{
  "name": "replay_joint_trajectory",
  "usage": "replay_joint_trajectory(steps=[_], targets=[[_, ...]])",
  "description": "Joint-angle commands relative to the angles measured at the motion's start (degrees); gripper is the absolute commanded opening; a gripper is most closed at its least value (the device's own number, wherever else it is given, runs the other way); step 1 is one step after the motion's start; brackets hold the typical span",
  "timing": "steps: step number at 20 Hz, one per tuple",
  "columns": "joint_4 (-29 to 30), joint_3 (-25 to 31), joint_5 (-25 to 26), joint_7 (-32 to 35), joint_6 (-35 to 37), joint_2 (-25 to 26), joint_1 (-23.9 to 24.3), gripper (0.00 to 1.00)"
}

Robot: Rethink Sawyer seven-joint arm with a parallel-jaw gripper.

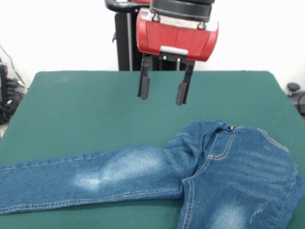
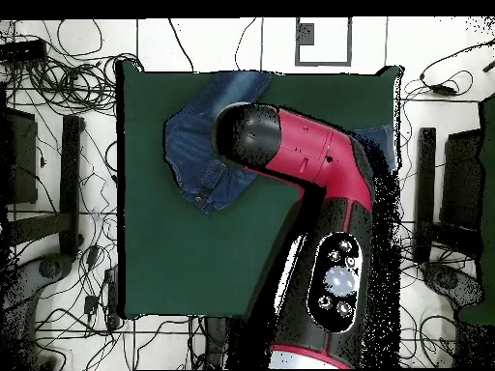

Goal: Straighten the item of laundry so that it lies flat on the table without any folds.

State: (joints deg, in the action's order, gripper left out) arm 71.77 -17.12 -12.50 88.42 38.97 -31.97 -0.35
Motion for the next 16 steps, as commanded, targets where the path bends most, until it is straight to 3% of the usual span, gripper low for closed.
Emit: replay_joint_trajectory(steps=[1,16], targets=[[9.24,7.79,1.90,5.89,-4.19,0.88,-0.94,1.00],[16.97,9.06,-0.87,11.47,-10.88,1.45,-1.40,1.00]])
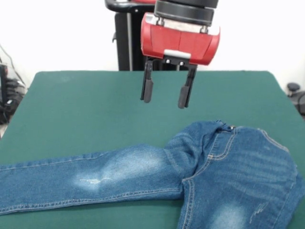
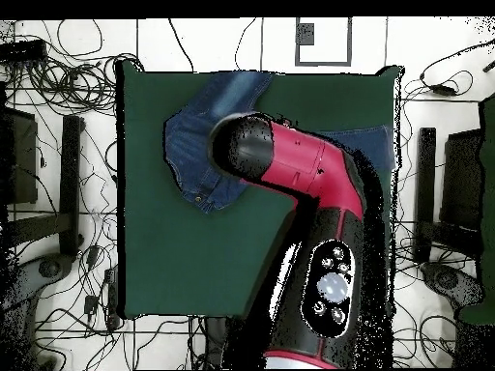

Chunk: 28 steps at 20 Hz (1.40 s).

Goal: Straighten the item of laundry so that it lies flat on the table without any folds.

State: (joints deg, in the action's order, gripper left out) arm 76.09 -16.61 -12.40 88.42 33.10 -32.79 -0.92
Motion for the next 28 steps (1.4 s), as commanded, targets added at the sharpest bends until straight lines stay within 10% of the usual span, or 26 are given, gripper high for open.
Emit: replay_joint_trajectory(steps=[1,28], targets=[[12.95,8.70,-0.78,11.30,-5.65,2.51,-0.83,1.00],[9.98,4.66,-7.16,17.99,-2.80,4.78,-5.70,1.00]])
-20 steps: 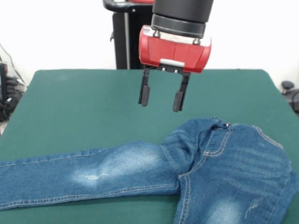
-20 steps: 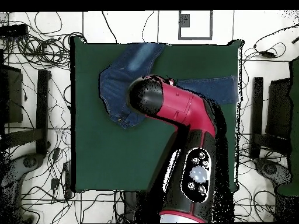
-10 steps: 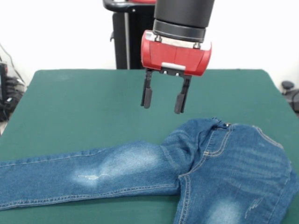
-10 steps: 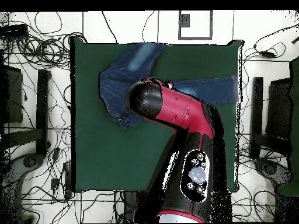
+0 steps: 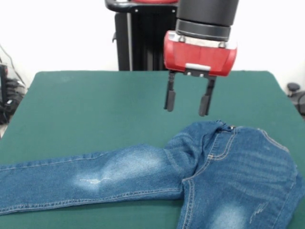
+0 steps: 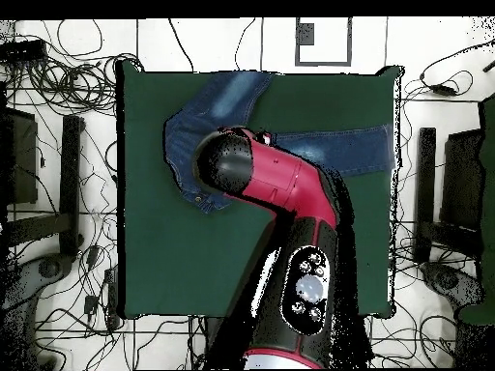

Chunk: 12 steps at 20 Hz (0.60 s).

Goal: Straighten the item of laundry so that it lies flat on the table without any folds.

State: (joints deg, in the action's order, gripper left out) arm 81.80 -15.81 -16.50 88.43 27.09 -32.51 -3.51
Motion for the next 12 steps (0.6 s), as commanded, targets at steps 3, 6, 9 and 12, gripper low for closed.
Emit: replay_joint_trajectory(steps=[3,6,9,12], targets=[[3.66,3.30,-3.53,18.31,3.24,5.08,-3.57,1.00],[3.34,2.85,-3.85,18.16,2.85,5.65,-3.95,1.00],[3.26,3.09,-4.22,17.55,2.24,6.15,-3.61,1.00],[3.14,3.30,-4.11,16.57,2.26,6.61,-3.29,1.00]])
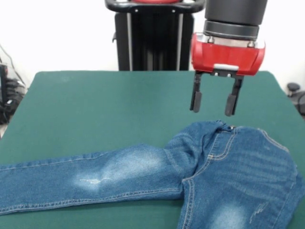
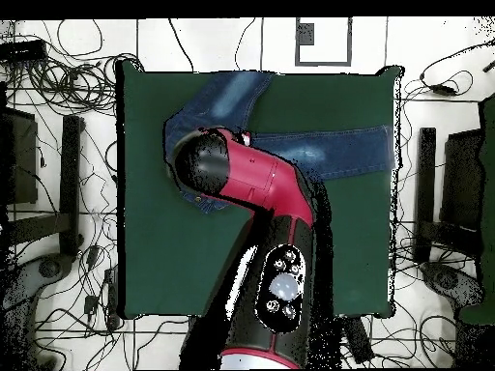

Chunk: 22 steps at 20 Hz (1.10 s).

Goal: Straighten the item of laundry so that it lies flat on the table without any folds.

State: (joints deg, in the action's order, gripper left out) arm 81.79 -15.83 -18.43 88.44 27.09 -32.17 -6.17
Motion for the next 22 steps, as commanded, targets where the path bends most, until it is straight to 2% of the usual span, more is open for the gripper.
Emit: replay_joint_trajectory(steps=[1,8,12,22], targets=[[3.21,3.46,-2.26,16.43,2.05,6.33,-0.47,1.00],[2.68,3.87,-1.39,14.96,0.49,8.47,0.16,1.00],[2.97,6.44,-1.49,13.74,-4.70,10.68,1.63,1.00],[1.26,5.55,-1.29,13.22,-3.61,11.99,1.06,1.00]])
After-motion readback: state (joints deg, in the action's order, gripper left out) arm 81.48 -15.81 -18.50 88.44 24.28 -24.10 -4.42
